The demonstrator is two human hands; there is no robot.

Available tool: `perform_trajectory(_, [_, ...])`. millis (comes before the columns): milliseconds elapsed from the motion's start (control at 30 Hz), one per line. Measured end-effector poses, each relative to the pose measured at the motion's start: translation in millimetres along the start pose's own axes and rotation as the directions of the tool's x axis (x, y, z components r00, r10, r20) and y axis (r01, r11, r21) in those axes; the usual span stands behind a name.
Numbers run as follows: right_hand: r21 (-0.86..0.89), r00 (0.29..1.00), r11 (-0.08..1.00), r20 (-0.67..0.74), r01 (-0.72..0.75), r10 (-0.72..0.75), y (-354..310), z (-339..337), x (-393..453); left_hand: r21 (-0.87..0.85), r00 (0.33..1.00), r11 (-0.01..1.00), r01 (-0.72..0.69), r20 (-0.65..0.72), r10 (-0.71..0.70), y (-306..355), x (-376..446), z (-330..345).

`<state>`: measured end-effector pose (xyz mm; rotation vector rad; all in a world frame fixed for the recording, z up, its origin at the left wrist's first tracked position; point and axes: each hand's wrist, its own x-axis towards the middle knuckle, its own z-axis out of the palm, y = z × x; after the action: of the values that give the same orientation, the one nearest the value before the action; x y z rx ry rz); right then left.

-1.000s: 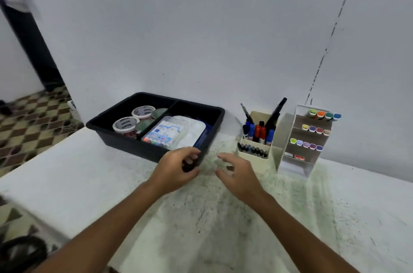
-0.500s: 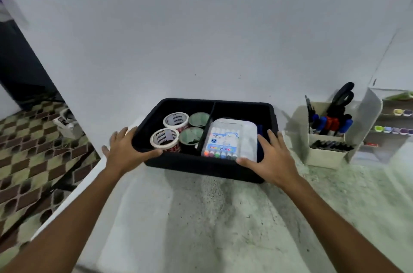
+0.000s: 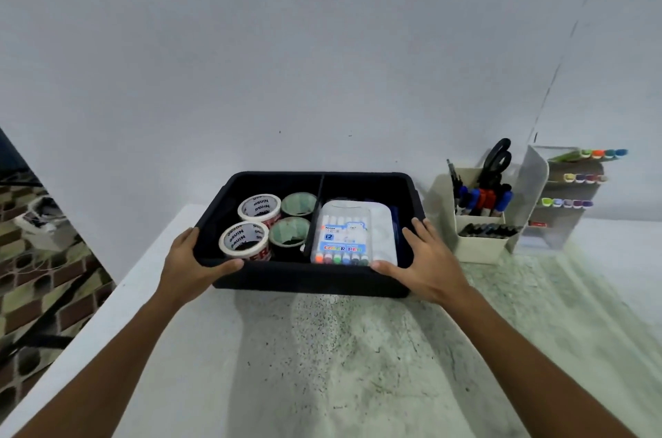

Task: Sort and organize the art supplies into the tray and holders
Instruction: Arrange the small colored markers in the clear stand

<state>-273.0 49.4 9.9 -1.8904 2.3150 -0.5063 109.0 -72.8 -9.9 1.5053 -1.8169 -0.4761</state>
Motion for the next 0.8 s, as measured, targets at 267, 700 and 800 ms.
perform_trajectory(267, [-0.023, 1.000, 1.000, 0.001, -0.011, 0.011, 23, -8, -5, 0.026, 0.997, 0.998, 0.056, 0.052, -0.058, 17, -10, 12])
perform_trajectory(700, [0.010, 1.000, 1.000, 0.005, -0.009, 0.009, 26, -12, -8, -0.033, 0.996, 0.999, 0.019, 0.086, -0.016, 30, -7, 11])
perform_trajectory(800, [0.009, 1.000, 1.000, 0.009, -0.016, 0.016, 25, -12, -7, -0.034, 0.995, 0.999, 0.012, 0.095, -0.009, 30, -6, 11])
